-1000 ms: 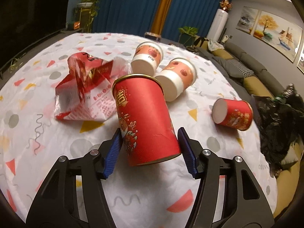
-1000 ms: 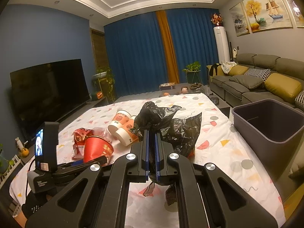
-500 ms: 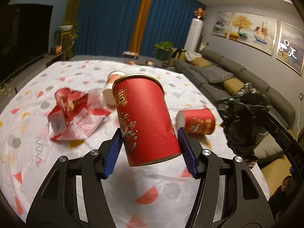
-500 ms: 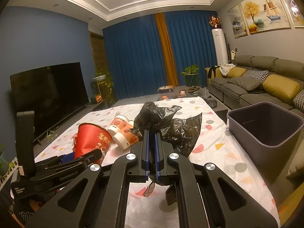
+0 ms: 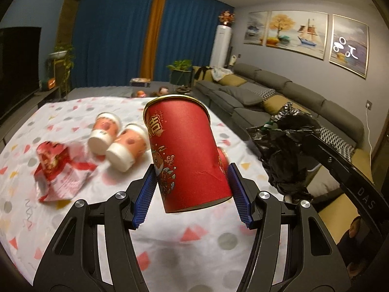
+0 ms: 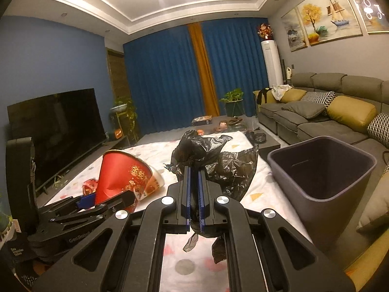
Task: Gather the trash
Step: 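Carry the red cup and black bag over to the grey bin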
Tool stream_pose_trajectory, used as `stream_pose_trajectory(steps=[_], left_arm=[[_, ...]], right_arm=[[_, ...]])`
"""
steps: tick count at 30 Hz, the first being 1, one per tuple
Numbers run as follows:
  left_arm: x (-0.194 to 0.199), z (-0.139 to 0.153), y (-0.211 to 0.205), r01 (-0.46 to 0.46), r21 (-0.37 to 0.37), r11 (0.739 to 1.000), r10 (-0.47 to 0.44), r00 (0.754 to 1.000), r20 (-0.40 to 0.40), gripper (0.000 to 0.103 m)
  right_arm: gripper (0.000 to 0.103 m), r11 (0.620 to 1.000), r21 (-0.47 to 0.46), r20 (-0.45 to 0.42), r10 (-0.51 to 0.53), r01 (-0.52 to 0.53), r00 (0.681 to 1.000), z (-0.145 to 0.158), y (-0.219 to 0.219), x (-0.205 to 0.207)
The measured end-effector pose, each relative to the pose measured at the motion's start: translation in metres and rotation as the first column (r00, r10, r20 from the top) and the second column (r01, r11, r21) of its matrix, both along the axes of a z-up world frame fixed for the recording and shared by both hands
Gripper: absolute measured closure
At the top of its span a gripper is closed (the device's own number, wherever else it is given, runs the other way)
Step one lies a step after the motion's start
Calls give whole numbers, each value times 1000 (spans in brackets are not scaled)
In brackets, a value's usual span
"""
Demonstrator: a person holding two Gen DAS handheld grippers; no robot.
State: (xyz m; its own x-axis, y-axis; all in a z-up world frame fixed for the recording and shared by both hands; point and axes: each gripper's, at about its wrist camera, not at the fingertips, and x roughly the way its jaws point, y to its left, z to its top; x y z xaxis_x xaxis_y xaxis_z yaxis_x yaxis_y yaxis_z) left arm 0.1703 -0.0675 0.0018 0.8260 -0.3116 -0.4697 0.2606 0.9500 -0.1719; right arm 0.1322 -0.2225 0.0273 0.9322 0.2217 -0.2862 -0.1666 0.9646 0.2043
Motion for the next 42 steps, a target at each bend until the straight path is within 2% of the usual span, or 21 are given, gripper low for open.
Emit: stream_pose_trajectory(steps=[11,26,35,42], left_arm=[[9,14,-59,100,28,995,-101,994,42,45],[32,30,-135,213,68,975,-219,972,88,45],[51,39,-182,281,71,957,-288,949,131,45],[68,29,-209,326,76,942,-333,934,132,45]], right_arm=[[96,996,-8,45,-93,93,995,14,-42,-3],[96,976,-3,76,-216,217,973,21,-97,1],[96,955,27,90,-297,296,951,27,-130,21],[96,949,25,66,-316,315,947,18,-145,42]])
